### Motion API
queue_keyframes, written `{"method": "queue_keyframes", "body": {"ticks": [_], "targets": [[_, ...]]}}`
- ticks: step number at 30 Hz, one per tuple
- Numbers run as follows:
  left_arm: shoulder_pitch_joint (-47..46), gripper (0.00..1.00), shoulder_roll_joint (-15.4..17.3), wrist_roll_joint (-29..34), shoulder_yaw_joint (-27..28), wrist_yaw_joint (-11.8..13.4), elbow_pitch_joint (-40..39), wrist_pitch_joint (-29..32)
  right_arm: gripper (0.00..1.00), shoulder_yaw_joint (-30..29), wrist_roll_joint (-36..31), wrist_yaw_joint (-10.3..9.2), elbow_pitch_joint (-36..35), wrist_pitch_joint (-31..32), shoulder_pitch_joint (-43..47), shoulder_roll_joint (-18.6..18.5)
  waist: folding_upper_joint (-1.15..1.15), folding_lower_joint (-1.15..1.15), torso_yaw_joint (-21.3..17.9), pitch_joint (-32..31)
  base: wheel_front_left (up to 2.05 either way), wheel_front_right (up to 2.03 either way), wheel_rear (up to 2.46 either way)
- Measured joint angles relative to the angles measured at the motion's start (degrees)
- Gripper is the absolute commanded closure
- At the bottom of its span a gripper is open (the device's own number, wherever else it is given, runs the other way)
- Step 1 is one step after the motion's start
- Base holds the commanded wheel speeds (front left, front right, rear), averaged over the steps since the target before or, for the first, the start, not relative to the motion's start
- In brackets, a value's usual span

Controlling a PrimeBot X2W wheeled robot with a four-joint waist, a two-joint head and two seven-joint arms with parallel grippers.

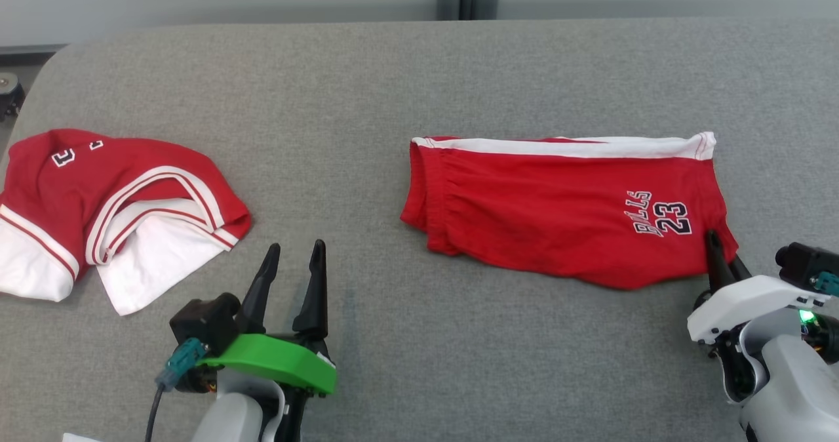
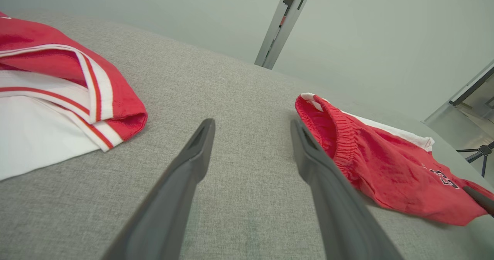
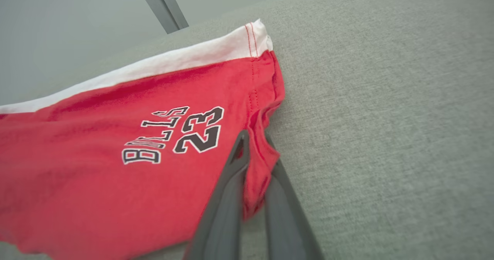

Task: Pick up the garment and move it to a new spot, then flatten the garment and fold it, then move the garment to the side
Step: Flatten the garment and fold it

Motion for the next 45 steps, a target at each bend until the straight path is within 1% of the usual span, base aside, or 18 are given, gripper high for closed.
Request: {"method": "queue_keyframes", "body": {"ticks": [4,7,11,13,17,21,24,27,30,32,33,34,35,36,37,39,42,45], "targets": [[1.81,0.00,-0.04,0.02,-0.03,0.00,0.03,0.00,1.00,-2.16,-1.09,-0.01,-1.20,0.00,2.46,0.96,0.00,0.00,-0.54,-1.86,0.00,0.00,0.00],[2.19,0.00,-0.04,0.33,-0.36,0.00,-0.14,0.00,1.00,-3.43,-2.56,-0.01,-1.99,0.00,3.24,0.99,0.00,0.00,-0.69,-2.63,0.00,0.00,0.00],[2.34,0.00,-0.08,0.41,-0.62,0.00,-0.12,0.00,1.00,-3.78,-4.11,-0.02,-5.23,0.00,2.90,1.77,0.00,0.00,-0.21,-2.62,0.00,0.00,0.00],[2.57,0.00,-0.08,0.41,-0.68,0.00,-0.11,0.00,1.00,-2.76,-4.75,-0.02,-7.10,-0.01,2.14,2.65,0.00,0.00,0.02,-2.65,0.00,0.00,0.00],[2.64,0.00,-0.10,0.40,-0.80,0.00,0.03,0.00,1.00,2.26,-5.50,-0.02,-10.79,-0.01,-1.13,3.96,0.00,0.00,0.61,-2.69,0.00,0.00,0.00],[2.63,0.00,-0.12,0.05,-1.24,0.00,0.08,0.00,1.00,9.81,-5.41,-0.02,-13.34,-0.01,-4.77,5.61,0.00,0.00,1.64,-2.73,0.00,0.00,0.00],[2.61,0.00,-0.12,-0.44,-1.57,0.00,-0.02,0.00,1.00,15.51,-4.82,-0.02,-13.82,-0.02,-6.73,6.80,0.00,0.00,2.70,-2.76,0.00,0.00,0.00],[2.60,0.00,-0.14,-0.91,-1.82,0.00,0.02,0.00,1.00,20.78,-3.80,-0.02,-12.56,-0.07,-7.81,7.62,0.00,0.00,4.00,-2.68,0.00,0.00,0.00],[2.61,0.00,-0.14,-1.30,-1.87,0.00,0.49,0.00,1.00,25.42,-3.57,-0.02,-9.50,-0.07,-7.79,8.21,0.00,0.00,5.38,-2.58,0.00,0.00,0.00],[2.63,0.00,-0.14,-1.35,-1.63,0.00,0.81,0.00,1.00,27.51,-3.44,-0.02,-7.55,-0.08,-7.67,8.34,0.00,0.00,6.28,-2.52,0.00,0.00,0.00],[2.64,0.00,-0.13,-1.35,-1.52,0.00,0.85,0.00,0.93,28.27,-3.26,-0.02,-6.92,-0.07,-7.50,8.34,0.00,0.00,6.58,-2.49,0.00,0.00,0.00],[2.64,0.00,-0.13,-1.34,-1.40,0.00,0.86,0.00,0.75,29.16,-2.31,-0.02,-6.39,-0.08,-7.19,8.34,0.00,0.00,6.91,-2.43,0.00,0.00,0.00],[2.65,0.00,-0.13,-1.30,-1.29,0.00,0.90,0.00,0.52,30.38,-2.13,-0.02,-5.95,-0.08,-6.87,8.32,0.00,0.00,7.18,-2.37,0.00,0.00,0.00],[2.65,0.00,-0.13,-1.11,-1.15,0.00,0.96,0.00,0.17,31.19,-2.07,-0.02,-5.65,-0.08,-6.67,8.31,0.00,0.00,7.31,-2.30,0.00,0.00,0.00],[2.65,0.00,-0.13,-0.87,-0.97,0.00,1.05,0.00,0.00,31.90,-1.52,-0.02,-5.33,-0.08,-6.44,8.36,0.00,0.00,7.35,-2.18,0.00,0.00,0.00],[2.66,0.00,-0.13,-0.16,-0.45,0.00,1.32,0.00,0.00,33.65,-1.20,-0.02,-4.82,-0.08,-6.35,8.37,0.00,0.00,7.10,-2.10,0.00,0.00,0.00],[2.65,0.00,-0.13,0.91,0.40,0.00,1.47,0.00,0.00,34.63,-0.45,-0.02,-5.75,-0.08,-6.42,8.34,0.00,0.00,6.35,-2.11,0.00,0.00,0.00],[2.61,0.00,-0.18,2.60,0.87,0.00,1.42,0.00,0.00,32.88,-1.22,-0.02,-7.54,-0.07,-6.44,8.38,0.00,0.00,5.34,-2.15,0.00,0.00,0.00]]}}
